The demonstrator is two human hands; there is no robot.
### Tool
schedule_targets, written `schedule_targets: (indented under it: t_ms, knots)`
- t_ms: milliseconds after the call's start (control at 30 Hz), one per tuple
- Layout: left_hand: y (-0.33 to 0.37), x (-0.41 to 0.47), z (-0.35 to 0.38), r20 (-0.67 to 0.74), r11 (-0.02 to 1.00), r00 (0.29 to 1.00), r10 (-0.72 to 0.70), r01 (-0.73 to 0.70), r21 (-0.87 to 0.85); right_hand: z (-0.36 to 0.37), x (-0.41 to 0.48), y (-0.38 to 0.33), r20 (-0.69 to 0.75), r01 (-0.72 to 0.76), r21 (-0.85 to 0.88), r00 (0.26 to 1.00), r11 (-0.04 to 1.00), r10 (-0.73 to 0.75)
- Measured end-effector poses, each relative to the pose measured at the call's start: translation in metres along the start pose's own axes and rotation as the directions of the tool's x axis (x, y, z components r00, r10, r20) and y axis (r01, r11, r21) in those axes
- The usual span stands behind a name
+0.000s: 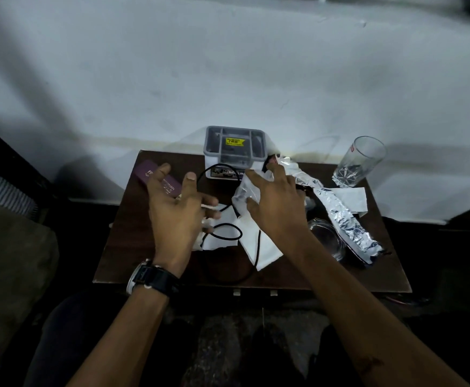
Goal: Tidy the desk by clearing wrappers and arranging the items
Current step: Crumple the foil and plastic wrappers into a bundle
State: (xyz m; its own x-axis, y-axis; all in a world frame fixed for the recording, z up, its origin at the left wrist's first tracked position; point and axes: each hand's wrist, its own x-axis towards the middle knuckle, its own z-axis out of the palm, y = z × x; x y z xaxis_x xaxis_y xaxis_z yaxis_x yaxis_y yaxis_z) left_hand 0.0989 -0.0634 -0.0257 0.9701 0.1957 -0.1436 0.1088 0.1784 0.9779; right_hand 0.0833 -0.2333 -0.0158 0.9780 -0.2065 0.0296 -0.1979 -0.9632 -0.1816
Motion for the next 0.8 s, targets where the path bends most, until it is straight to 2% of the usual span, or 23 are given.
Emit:
schedule_targets:
  t_ms: [133,200,267,333,400,467,533,567,633,667,800]
  knots:
    - [0.001,0.001,0.005,0.039,0.998,0.999,0.009,-0.007,-0.06,-0.023,-0.011,-0.004,-0.065,0.073,0.076,0.996,0.994,-0.068]
    - [0.0,0.002,0.006,0.023,0.996,0.998,0.052,-0.05,-0.077,-0.037,-0.017,-0.007,-0.169,0.141,0.183,0.979,0.973,-0.11]
    - [0.0,0.003,0.007,-0.004,0.992,0.996,0.09,-0.09,-0.089,-0.05,-0.024,-0.012,-0.326,0.232,0.404,0.94,0.885,-0.097]
    - [0.002,0.003,0.008,-0.031,0.991,0.995,0.092,-0.094,-0.093,-0.06,-0.031,-0.019,-0.421,0.292,0.619,0.907,0.729,-0.006]
    - [0.005,0.001,0.01,-0.058,0.994,0.994,0.09,-0.094,-0.062,-0.063,-0.034,-0.029,-0.357,0.249,0.836,0.923,0.488,0.141]
    - [0.008,-0.002,0.013,-0.037,0.993,0.999,0.036,-0.04,-0.113,-0.058,-0.034,-0.039,-0.177,0.109,0.962,0.947,0.252,0.267]
    - [0.011,-0.006,0.015,0.033,0.979,0.999,-0.04,0.046,-0.2,-0.044,-0.035,-0.047,0.016,-0.063,0.989,0.949,0.137,0.316]
    - [0.012,-0.008,0.016,0.07,0.972,0.996,-0.059,0.074,-0.225,-0.036,-0.037,-0.051,0.06,-0.098,0.99,0.947,0.106,0.316]
    - [0.016,-0.016,0.018,0.135,0.962,0.988,-0.076,0.108,-0.25,-0.023,-0.038,-0.059,0.062,-0.097,0.991,0.946,0.095,0.319]
    - [0.017,-0.019,0.019,0.163,0.965,0.984,-0.071,0.109,-0.237,-0.019,-0.039,-0.063,0.034,-0.077,0.99,0.947,0.122,0.321]
    - [0.009,-0.025,0.021,0.236,0.975,0.971,0.046,0.007,-0.221,-0.012,-0.043,-0.076,-0.079,-0.017,0.94,0.961,0.34,0.266]
